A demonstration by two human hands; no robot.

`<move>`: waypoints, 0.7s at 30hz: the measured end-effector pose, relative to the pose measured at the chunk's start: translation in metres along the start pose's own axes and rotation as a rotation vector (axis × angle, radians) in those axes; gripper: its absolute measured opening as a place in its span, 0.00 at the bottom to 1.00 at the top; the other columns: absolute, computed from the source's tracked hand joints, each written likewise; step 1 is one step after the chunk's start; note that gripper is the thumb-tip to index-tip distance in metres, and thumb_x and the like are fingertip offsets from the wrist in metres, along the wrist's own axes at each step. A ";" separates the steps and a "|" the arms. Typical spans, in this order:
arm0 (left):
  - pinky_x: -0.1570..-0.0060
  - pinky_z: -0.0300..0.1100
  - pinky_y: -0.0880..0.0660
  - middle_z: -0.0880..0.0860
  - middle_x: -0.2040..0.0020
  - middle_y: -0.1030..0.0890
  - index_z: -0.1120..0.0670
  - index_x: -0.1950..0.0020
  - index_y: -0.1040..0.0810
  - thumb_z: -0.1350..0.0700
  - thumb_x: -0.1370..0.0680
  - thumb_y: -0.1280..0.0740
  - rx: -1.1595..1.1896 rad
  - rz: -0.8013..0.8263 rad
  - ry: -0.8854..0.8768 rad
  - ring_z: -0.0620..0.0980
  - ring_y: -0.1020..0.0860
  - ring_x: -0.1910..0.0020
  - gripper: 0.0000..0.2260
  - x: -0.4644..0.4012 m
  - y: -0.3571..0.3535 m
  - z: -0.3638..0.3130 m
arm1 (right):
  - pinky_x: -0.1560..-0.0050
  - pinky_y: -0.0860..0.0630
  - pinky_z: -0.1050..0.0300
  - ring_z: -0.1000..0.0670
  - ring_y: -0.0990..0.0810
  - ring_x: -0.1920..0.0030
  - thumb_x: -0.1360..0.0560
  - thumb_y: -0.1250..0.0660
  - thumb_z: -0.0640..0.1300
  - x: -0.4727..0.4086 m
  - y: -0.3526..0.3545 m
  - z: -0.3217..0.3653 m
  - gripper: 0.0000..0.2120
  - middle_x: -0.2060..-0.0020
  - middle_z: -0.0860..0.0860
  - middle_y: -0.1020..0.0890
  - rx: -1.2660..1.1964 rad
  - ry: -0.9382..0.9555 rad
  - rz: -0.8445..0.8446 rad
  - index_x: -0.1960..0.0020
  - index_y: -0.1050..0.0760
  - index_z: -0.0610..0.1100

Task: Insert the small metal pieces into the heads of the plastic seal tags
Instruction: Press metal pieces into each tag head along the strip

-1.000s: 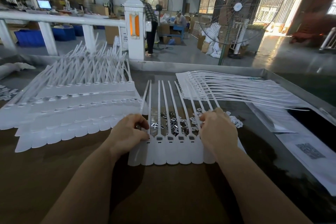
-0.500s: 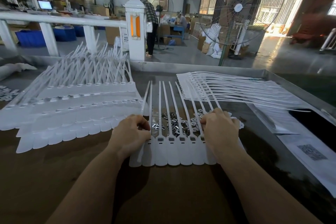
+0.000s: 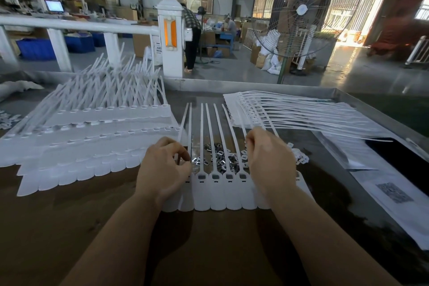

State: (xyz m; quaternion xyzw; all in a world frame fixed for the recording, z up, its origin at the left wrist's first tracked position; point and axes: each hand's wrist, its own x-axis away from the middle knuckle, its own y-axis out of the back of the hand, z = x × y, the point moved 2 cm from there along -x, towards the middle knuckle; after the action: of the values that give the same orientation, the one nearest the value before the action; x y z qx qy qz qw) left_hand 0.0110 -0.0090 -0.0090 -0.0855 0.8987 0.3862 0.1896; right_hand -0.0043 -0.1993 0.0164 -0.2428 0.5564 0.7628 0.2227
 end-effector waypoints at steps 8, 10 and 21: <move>0.58 0.40 0.32 0.44 0.57 0.25 0.48 0.55 0.23 0.59 0.28 0.32 0.004 -0.062 -0.068 0.48 0.28 0.56 0.06 0.003 -0.002 -0.003 | 0.62 0.28 0.67 0.54 0.25 0.64 0.22 0.38 0.40 0.020 -0.013 0.021 0.06 0.63 0.50 0.21 -0.318 0.094 0.086 0.51 0.22 0.40; 0.59 0.39 0.32 0.44 0.58 0.24 0.48 0.53 0.23 0.58 0.28 0.32 0.012 -0.064 -0.071 0.47 0.28 0.57 0.06 0.003 -0.003 -0.005 | 0.54 0.24 0.61 0.52 0.22 0.58 0.24 0.35 0.39 0.023 -0.017 0.019 0.05 0.59 0.48 0.18 -0.415 0.060 0.093 0.51 0.21 0.40; 0.64 0.30 0.30 0.37 0.64 0.27 0.48 0.51 0.20 0.56 0.24 0.33 0.035 0.146 -0.128 0.37 0.27 0.67 0.05 -0.020 -0.007 -0.036 | 0.52 0.23 0.67 0.59 0.20 0.58 0.26 0.32 0.38 0.022 -0.023 0.009 0.07 0.60 0.57 0.19 -0.694 -0.147 0.115 0.50 0.19 0.45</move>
State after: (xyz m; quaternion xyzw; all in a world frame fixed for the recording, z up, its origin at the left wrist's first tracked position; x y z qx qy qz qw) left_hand 0.0216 -0.0398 0.0174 0.0085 0.8952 0.3877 0.2196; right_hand -0.0082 -0.1830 -0.0121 -0.2164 0.2594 0.9331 0.1230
